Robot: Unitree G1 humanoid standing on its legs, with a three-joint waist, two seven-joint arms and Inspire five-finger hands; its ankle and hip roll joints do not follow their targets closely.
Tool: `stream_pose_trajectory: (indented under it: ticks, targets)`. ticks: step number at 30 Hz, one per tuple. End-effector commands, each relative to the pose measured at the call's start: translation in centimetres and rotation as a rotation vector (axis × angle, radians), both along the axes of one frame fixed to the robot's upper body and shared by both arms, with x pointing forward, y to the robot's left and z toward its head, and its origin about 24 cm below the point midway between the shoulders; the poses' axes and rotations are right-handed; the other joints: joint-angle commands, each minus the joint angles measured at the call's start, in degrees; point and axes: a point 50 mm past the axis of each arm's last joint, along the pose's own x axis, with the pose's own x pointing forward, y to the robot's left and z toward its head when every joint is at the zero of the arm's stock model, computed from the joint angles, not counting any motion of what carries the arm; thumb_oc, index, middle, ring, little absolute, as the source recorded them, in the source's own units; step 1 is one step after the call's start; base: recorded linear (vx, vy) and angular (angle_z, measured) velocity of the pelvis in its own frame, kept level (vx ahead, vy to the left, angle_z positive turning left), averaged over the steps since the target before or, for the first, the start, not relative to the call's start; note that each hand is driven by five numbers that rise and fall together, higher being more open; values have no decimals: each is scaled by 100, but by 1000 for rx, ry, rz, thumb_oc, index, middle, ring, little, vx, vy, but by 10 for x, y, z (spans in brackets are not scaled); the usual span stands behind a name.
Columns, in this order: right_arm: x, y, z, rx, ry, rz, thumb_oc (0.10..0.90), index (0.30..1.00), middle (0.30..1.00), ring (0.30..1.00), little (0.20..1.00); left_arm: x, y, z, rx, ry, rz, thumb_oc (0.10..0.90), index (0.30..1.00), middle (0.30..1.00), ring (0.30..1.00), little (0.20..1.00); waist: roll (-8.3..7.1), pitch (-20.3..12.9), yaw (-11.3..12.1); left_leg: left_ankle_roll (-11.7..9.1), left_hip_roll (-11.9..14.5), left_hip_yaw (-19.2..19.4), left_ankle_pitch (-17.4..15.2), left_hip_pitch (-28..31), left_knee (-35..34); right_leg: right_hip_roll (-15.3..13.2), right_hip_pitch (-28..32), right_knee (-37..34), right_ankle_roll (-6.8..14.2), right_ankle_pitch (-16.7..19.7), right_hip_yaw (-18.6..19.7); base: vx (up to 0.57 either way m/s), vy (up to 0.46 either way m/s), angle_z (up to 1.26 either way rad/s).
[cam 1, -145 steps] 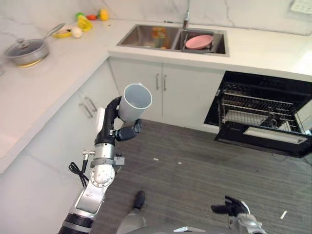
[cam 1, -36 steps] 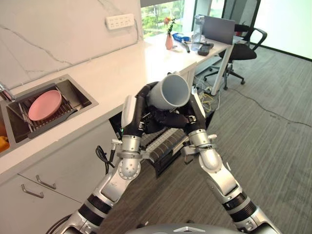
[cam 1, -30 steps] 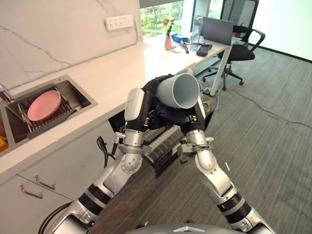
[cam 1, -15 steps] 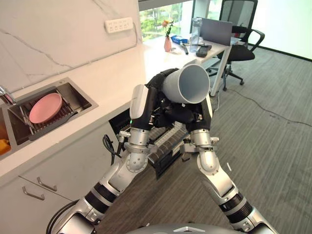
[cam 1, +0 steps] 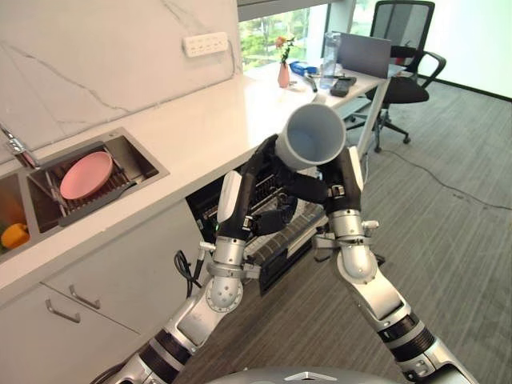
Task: Place the dishes in the dishwasher.
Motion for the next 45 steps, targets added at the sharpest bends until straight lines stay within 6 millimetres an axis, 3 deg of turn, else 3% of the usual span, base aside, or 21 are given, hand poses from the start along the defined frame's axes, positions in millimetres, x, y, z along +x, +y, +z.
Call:
stream_pose_trajectory:
  ticks: [1,7,15,17,19,20,21,22,29,31,36,45]
  targets:
    - [2,-1,84,160,-367,-20,400,300,300,300,300,7,5,7,-13,-21,1,800,900,900,900,900,-320,-9,31,-339,287,60,-181,84,55,-280,309,78,423,-596,-239,0,-7,11]
    - [6,-8,79,131,-327,-46,400,300,300,300,300,8,25,-3,1,30,95,800,900,900,900,900,-335,0,63,-354,285,16,-171,47,55,-261,297,78,407,-609,-274,0,-5,6]
    - [30,-29,54,-95,-135,-153,400,300,300,300,300,-1,62,-18,-34,112,271,800,900,900,900,900,-414,27,219,-373,299,-67,-126,-47,55,-263,274,78,406,-591,-374,-1,-4,3]
    - [39,-38,46,-167,-76,-184,400,300,300,300,300,-7,72,-28,-18,148,313,800,900,900,900,900,-450,46,307,-379,297,-119,-111,-90,55,-260,273,78,408,-588,-432,-3,-12,11]
    - [58,-62,25,-373,58,-234,400,300,300,300,300,-18,95,-43,42,229,366,800,900,900,900,900,-570,102,593,-393,281,-271,-82,-182,55,-261,309,78,419,-593,-624,11,-24,33]
    - [58,-62,25,-373,58,-234,400,300,300,300,300,-18,95,-43,42,229,366,800,900,900,900,900,-570,102,593,-393,281,-271,-82,-182,55,-261,309,78,419,-593,-624,35,-16,39]
    - [65,-76,12,-428,146,-265,400,300,300,300,300,-22,101,-49,69,265,370,800,900,900,900,900,-633,133,745,-404,272,-354,-62,-232,55,-256,334,78,414,-605,-737,22,-7,20]
    - [65,-76,12,-428,146,-265,400,300,300,300,300,-22,101,-49,69,265,370,800,900,900,900,900,-633,133,745,-404,272,-354,-62,-232,55,-256,334,78,414,-605,-737,30,-16,43]
    - [81,-124,-30,-689,423,-343,400,300,300,300,300,-33,114,-55,126,334,329,800,900,900,900,900,-876,405,1417,-460,188,-955,135,-787,55,-219,255,78,394,-674,-1330,22,-21,48]
    - [84,-131,-38,-721,471,-358,400,300,300,300,300,-35,115,-56,138,346,312,800,900,900,900,900,-905,462,1517,-465,149,-1088,169,-889,55,-225,243,78,383,-675,-1473,7,-22,43]
    - [94,-144,-46,-900,578,-363,400,300,300,300,300,-37,119,-56,134,362,295,800,900,900,900,900,-959,557,1669,-482,97,-1255,235,-1050,55,-201,220,78,374,-699,-1623,8,-18,35]
    - [85,-163,-88,-905,879,-347,400,300,300,300,300,-32,121,-55,125,382,263,800,900,900,900,900,-905,719,1877,-492,-65,-1613,357,-1347,55,-218,186,78,348,-743,-2012,2,-3,24]
